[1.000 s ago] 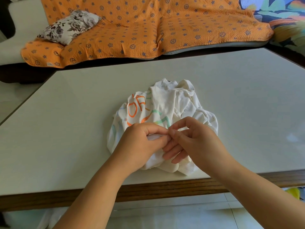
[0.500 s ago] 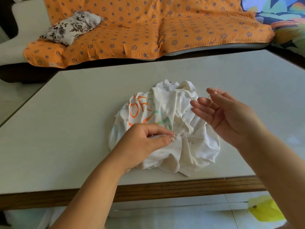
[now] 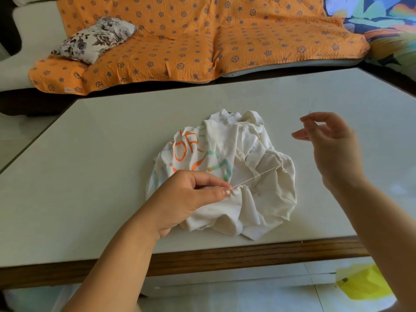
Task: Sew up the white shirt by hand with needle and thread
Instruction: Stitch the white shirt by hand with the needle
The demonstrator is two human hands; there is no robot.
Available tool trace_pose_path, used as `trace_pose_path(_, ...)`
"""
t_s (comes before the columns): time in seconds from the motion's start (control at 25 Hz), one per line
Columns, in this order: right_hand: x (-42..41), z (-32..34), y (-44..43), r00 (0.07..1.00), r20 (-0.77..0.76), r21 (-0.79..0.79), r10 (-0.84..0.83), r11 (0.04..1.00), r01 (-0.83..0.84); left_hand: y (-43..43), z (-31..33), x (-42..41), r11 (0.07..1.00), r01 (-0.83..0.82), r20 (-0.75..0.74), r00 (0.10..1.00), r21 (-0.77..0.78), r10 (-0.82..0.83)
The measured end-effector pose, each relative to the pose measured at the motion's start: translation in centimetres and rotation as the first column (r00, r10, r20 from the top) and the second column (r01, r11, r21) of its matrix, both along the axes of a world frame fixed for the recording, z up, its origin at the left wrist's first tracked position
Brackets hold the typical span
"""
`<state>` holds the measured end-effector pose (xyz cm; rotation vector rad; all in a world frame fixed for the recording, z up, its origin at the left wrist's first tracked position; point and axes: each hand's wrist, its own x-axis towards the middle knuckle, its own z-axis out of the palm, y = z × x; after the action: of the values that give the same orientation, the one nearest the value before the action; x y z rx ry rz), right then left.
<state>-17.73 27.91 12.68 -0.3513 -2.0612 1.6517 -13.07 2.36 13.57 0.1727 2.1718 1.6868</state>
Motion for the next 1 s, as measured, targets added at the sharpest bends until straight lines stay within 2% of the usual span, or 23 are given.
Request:
trace_pose_path(0.24,-0.6,-0.9,1.4,0.999,0.031,0.091,-0.045,0.995,0.042,-0.5,0.0,-0.1,0.999,0.011,0.015,1.000,0.047,-0.011)
trace_pose_path(0.48,-0.7,-1.4,2.2,0.991,0.105,0.210,-0.088,0.976,0.064,-1.3,0.0,-0.3,0.987,-0.001,0.053,0.999,0.158,-0.007)
trace_pose_path(0.68,-0.2,-1.1,1.8,0.986,0.151,0.250,-0.067,0.968,0.028,-1.4,0.1,-0.3,0.990,0.013,0.058,0.998,0.139,-0.021)
trace_pose_path(0.76,0.5,-0.2,0.5,0.988,0.154,0.212,-0.005,0.977,-0.029,-1.2,0.2,-0.2,0.991,0.012,0.052,0.998,0.131,-0.019)
trace_pose_path(0.84,1.9,0.9,-1.6,0.976,0.164,0.103,0.141,0.982,-0.159,-0.9,0.2,-0.2,0.992,-0.013,0.037,0.999,0.129,0.009)
trace_pose_path(0.92,4.0,2.1,-3.9,0.915,0.200,-0.004,0.352,0.934,-0.358,-0.6,0.2,-0.2,0.989,-0.046,0.016,0.999,0.141,0.044)
trace_pose_path(1.0,6.1,2.5,-5.9,0.812,0.247,-0.039,0.529,0.843,-0.537,-0.4,0.2,-0.3,0.987,-0.059,-0.005,0.998,0.149,0.060)
